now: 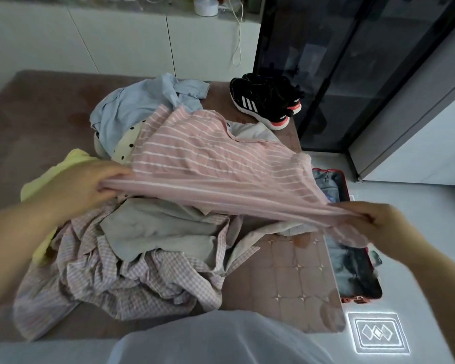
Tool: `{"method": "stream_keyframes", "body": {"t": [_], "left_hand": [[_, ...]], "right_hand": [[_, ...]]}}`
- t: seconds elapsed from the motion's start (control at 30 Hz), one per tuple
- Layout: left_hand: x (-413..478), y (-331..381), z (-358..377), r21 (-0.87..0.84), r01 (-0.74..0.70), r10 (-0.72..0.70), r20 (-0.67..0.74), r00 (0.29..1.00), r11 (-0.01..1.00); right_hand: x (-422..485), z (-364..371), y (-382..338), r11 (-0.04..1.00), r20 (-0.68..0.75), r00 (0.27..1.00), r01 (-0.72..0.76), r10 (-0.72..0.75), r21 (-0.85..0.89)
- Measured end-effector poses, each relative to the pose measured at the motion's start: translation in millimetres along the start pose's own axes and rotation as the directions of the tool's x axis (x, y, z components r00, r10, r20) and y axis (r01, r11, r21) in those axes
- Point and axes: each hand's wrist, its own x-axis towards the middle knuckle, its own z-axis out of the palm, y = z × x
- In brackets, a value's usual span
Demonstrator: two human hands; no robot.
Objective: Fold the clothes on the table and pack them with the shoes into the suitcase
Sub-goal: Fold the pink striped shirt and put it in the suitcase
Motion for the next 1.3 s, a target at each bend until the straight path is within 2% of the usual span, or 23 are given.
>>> {"method": "stream_keyframes", "body": {"t": [0.07, 0.13, 0.27, 0.33, 0.47, 0.57, 0.6, 0.63, 0.67, 0.7, 0.77, 0.8, 0.87, 0.9, 0.97, 1.07, 1.13, 1.2, 1.3], "left_hand": [[1, 2, -27, -0.015, -0.081, 0.081, 0.016, 0.997, 0.997], [-4, -2, -42, 0.011, -0.112, 0.110, 0.100, 0.989, 0.994], [-31, -21, -13, -0.015, -0.081, 0.080, 0.400, 0.913, 0.997], [-46, -23, 17, 0.038, -0.033, 0.009, 0.510, 0.860, 0.999], [-57, -18, 53, 0.059, -0.053, 0.009, 0.582, 0.813, 0.997], [-44, -4, 42, 0.076, -0.033, -0.030, 0.704, 0.709, 0.997], [-36, 3, 33, 0.026, 0.005, -0.022, 0.721, 0.692, 1.000], [-25, 10, 23, -0.040, 0.059, -0.013, 0.710, 0.704, 0.997], [-11, 16, 14, -0.100, 0.122, -0.023, 0.672, 0.741, 0.987], [5, 22, 4, -0.147, 0.149, -0.032, 0.598, 0.801, 0.978], [43, 31, -7, -0.173, 0.105, -0.029, 0.391, 0.920, 0.979], [61, 33, -8, -0.175, 0.089, -0.033, 0.300, 0.953, 0.981], [101, 37, -2, -0.170, 0.103, -0.072, 0.178, 0.981, 0.980], [121, 40, 3, -0.150, 0.112, -0.089, 0.152, 0.984, 0.982], [156, 43, 18, -0.107, 0.125, -0.108, 0.148, 0.983, 0.986], [197, 39, 45, -0.075, 0.226, -0.209, 0.185, 0.960, 0.971], [213, 34, 59, -0.083, 0.336, -0.305, 0.261, 0.916, 0.938], [223, 30, 68, -0.091, 0.375, -0.330, 0.320, 0.888, 0.923], [228, 30, 68, -0.191, 0.371, -0.327, 0.224, 0.918, 0.909]], "right_hand": [[-5, -28, -13, 0.996, 0.075, 0.997, -0.022, 0.015, 0.087], [-13, -38, -23, 0.992, 0.209, 0.978, -0.046, 0.021, 0.114], [-23, -5, -15, 0.998, 0.522, 0.851, -0.035, 0.055, -0.049], [-25, 32, 2, 0.991, 0.569, 0.817, -0.017, 0.089, -0.130], [-23, 93, 22, 0.982, 0.599, 0.795, 0.029, 0.091, -0.188], [-11, 100, 14, 0.991, 0.676, 0.736, 0.055, 0.042, -0.121], [-3, 96, 8, 0.993, 0.705, 0.709, 0.066, 0.020, -0.095], [7, 90, 4, 0.996, 0.709, 0.705, 0.055, 0.015, -0.075], [19, 82, -1, 0.998, 0.679, 0.734, 0.029, 0.018, -0.058], [33, 74, -5, 0.998, 0.605, 0.796, 0.017, 0.019, -0.053], [65, 58, -15, 0.999, 0.350, 0.937, 0.039, -0.026, -0.031], [83, 51, -19, 0.999, 0.213, 0.976, 0.037, -0.034, -0.011], [123, 44, -17, 0.999, 0.039, 0.999, -0.032, 0.032, 0.003], [144, 44, -11, 0.996, 0.010, 0.996, -0.087, 0.087, -0.025], [179, 51, 6, 0.975, 0.061, 0.977, -0.198, 0.205, -0.105], [204, 65, 22, 0.941, 0.196, 0.920, -0.332, 0.339, -0.067], [209, 73, 28, 0.943, 0.243, 0.911, -0.323, 0.333, -0.082], [210, 76, 31, 0.941, 0.247, 0.908, -0.324, 0.338, -0.097], [205, 72, 35, 0.952, 0.218, 0.927, -0.297, 0.307, -0.076]]}}
